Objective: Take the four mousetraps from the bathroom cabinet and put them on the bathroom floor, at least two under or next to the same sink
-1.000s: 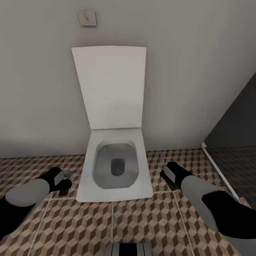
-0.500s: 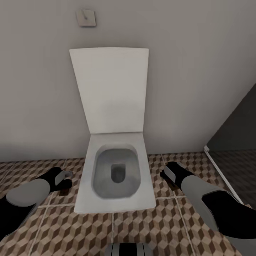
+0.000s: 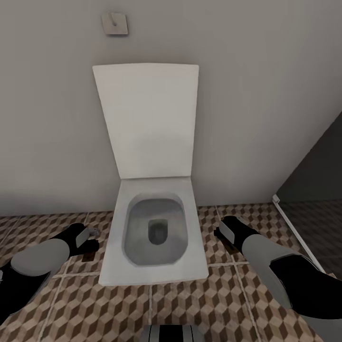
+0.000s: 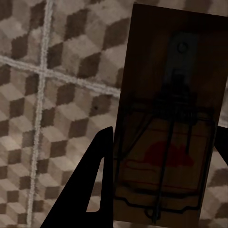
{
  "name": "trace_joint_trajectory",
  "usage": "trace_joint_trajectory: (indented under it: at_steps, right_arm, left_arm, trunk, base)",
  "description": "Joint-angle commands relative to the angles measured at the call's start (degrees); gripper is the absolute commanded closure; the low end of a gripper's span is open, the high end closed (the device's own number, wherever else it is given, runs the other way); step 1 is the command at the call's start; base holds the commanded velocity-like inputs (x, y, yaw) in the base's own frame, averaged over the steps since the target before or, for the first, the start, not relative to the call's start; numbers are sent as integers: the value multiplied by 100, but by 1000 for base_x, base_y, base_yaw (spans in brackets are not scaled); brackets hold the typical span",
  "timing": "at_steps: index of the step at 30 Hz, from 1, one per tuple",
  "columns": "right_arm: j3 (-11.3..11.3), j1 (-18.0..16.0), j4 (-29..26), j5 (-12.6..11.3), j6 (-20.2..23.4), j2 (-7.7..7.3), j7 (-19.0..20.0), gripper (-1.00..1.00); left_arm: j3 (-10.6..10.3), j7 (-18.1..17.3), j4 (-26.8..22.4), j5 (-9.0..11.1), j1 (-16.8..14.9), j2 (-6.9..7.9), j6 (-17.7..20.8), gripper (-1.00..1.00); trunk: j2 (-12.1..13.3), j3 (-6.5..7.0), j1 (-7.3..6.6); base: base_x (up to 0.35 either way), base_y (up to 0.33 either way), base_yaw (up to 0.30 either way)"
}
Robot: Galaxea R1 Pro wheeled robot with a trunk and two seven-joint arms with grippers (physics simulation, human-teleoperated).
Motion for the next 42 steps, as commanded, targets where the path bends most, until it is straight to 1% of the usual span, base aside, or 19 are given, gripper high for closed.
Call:
trace_joint_trajectory:
  at_steps: [1, 19, 42]
  right_arm:
    - [47, -2, -8, -72, 20, -1, -43, 100]
    - [48, -1, -12, -72, 21, 5, -43, 100]
    - [48, 0, -12, -72, 21, -1, -43, 100]
  left_arm:
    - [-26, 14, -1, 61, -3, -1, 16, 100]
    - [-25, 10, 6, 61, -3, -17, 18, 100]
    - [-25, 17, 6, 61, -3, -18, 33, 100]
  trunk:
    - [-2, -4, -1]
    - [-2, -4, -1]
    - [-33, -514, 58]
  base:
    - [0, 0, 0]
    - [0, 0, 0]
    - [0, 0, 0]
